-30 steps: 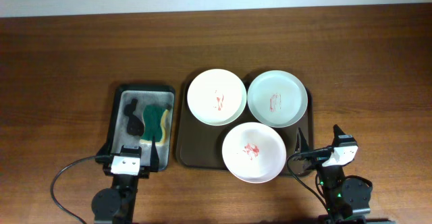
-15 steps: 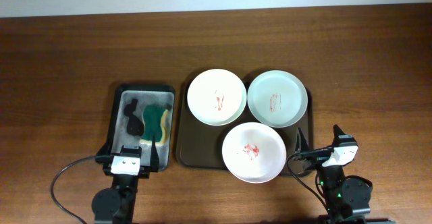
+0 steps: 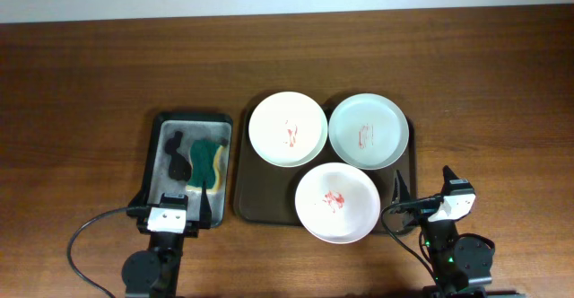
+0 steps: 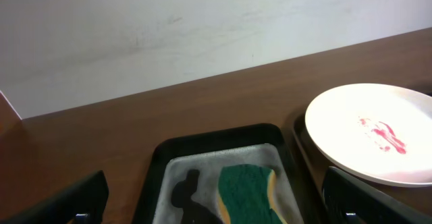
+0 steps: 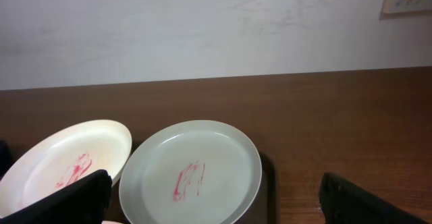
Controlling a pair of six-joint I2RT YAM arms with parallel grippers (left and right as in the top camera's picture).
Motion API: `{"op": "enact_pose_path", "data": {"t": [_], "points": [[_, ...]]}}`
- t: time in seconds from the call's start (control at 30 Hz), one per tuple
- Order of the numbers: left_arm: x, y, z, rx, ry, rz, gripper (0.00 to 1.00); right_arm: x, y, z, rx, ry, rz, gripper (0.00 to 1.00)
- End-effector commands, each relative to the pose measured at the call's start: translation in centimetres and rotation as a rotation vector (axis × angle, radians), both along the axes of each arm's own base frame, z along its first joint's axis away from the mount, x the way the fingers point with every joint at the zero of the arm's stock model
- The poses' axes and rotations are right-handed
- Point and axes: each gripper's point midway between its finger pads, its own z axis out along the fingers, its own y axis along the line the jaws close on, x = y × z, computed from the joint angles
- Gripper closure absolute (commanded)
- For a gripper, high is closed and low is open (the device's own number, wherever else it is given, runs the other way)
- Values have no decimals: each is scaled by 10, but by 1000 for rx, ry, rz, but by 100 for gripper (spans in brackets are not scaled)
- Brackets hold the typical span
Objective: Clean dirty plates on tray and stack at the side
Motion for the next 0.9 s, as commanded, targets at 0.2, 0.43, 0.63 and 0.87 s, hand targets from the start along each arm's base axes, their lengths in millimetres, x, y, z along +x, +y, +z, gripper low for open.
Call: {"op": "enact_pose_path", "data": {"t": [0.2, 0.43, 0.63, 0.87], "points": [[0, -1, 1, 14, -10, -10, 1, 0, -1, -2, 0, 3, -7, 1], [0, -2, 2, -68, -10, -8, 1, 0, 5, 1, 38, -4, 23, 1], [-7, -1, 12, -233, 90, 16, 1, -7, 14, 1, 47, 67, 78, 1], [-2, -2, 39, -217, 318, 42, 1, -12, 21, 22, 71, 283, 107, 1]]}}
